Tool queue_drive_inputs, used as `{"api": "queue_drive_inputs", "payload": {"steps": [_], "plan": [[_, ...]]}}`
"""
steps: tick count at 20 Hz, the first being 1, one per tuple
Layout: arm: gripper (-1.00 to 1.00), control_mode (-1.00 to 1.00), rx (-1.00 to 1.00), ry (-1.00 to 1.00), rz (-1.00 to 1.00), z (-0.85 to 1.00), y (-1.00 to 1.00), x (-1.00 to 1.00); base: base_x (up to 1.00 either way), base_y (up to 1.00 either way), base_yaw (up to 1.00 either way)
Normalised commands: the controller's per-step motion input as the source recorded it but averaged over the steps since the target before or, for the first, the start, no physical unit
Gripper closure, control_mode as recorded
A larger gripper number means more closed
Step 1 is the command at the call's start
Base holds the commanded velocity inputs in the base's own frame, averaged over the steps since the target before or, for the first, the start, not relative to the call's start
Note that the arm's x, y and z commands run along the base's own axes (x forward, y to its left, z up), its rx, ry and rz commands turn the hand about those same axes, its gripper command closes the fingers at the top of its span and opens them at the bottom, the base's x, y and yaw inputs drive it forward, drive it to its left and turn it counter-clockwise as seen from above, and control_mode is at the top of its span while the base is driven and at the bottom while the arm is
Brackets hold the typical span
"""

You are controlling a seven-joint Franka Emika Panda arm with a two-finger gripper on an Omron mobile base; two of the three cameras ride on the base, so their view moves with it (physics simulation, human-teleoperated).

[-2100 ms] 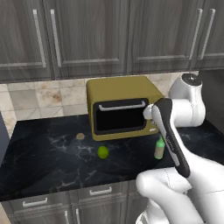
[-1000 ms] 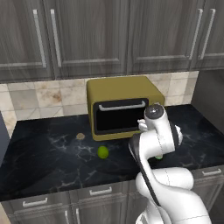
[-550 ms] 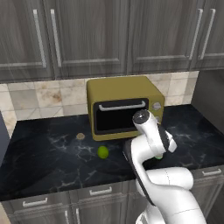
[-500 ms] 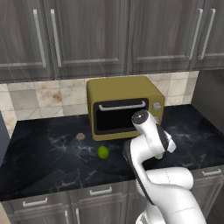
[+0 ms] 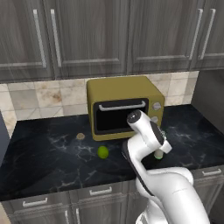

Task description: Place the beer on the top shelf of the fridge to keep it out of children's reach, and place the lime and garlic on lower shelves for easy access.

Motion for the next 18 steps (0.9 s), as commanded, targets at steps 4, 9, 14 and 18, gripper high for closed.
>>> {"api": "queue_drive_inputs", "payload": {"steps": [4, 9, 14, 18], "plan": [[-1.00, -1.00, -0.05, 0.00, -0.05, 0.00, -0.11, 0.14, 0.00, 0.00, 0.00], [-1.00, -1.00, -0.07, 0.00, -0.04, -0.03, -0.12, 0.14, 0.00, 0.00, 0.00], [-1.00, -1.00, -0.07, 0.02, -0.03, -0.13, -0.16, 0.19, 0.00, 0.00, 0.00], [-1.00, -1.00, -0.05, 0.06, -0.01, -0.22, -0.18, 0.24, 0.00, 0.00, 0.00]]}}
